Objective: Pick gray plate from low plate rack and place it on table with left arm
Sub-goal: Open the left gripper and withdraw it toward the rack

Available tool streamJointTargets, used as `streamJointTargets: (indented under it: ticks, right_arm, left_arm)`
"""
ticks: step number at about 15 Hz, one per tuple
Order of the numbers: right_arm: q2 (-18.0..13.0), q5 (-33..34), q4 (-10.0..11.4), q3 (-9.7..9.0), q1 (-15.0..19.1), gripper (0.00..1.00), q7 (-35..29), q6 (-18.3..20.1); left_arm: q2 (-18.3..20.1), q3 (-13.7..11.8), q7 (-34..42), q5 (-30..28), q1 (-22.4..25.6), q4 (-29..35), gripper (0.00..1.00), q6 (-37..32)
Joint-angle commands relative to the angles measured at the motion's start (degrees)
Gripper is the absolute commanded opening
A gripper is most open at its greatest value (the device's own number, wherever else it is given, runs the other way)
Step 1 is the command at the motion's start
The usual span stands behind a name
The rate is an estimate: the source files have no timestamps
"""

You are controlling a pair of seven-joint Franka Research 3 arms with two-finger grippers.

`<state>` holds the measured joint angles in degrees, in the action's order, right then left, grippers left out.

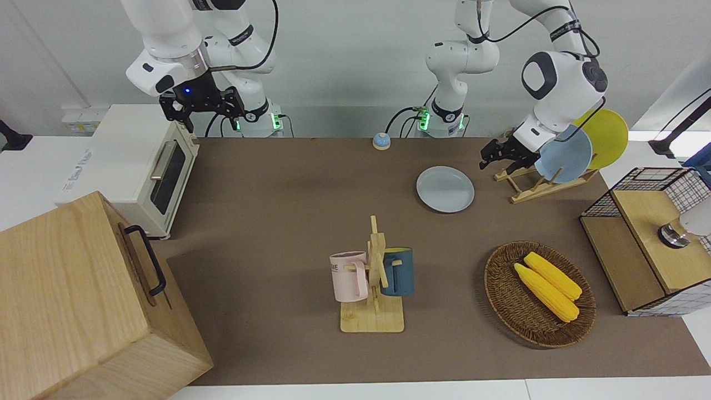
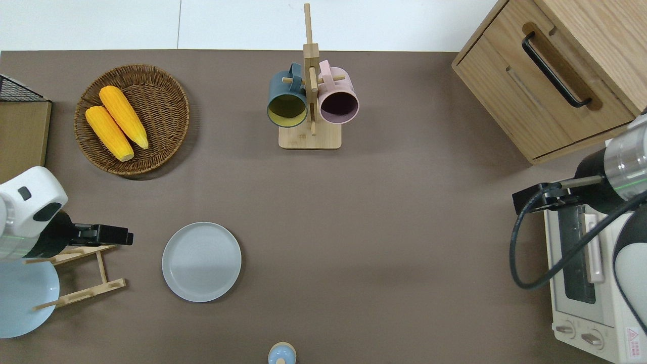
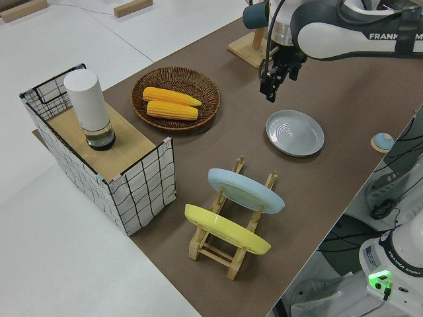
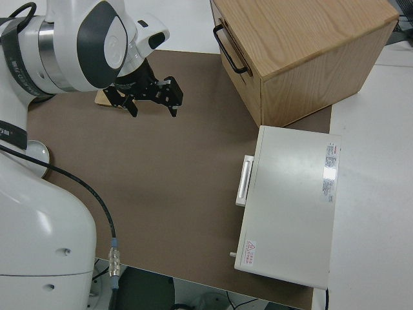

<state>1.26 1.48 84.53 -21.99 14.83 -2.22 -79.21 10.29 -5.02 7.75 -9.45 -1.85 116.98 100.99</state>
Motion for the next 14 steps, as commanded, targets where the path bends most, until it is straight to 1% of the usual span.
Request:
streamJointTargets:
  ticks: [1, 3, 6, 8, 14]
  right_arm:
    - [-0.12, 0.28, -0.42, -1.22, 1.35, 0.983, -0.68, 0.63]
    - [-0.12, 0.37, -0.33, -1.22, 1.35, 0.983, -0.68, 0.63]
    - [-0.12, 0.28, -0.42, -1.22, 1.35, 0.983, -0.68, 0.63]
    - [-0.12, 0.28, -0.42, -1.22, 1.35, 0.983, -0.68, 0.63]
    - [-0.12, 0.28, -0.42, -1.22, 1.35, 0.983, -0.68, 0.63]
  left_arm:
    - [-1.15, 0.36, -2.83, 3.21, -0.35, -8.68, 0.99, -7.81]
    - [-1.06, 1.67, -3.01, 5.22, -0.35, -11.58, 0.99, -10.1]
    - [-0.88, 5.1, -4.15, 9.71, -0.35, -14.84, 0.99, -11.77]
    - [-1.06, 5.63, -4.15, 10.94, -0.35, -16.6, 0.99, -12.74]
    - [-1.06, 5.63, -4.33, 10.33, -0.35, -17.49, 0.99, -13.45]
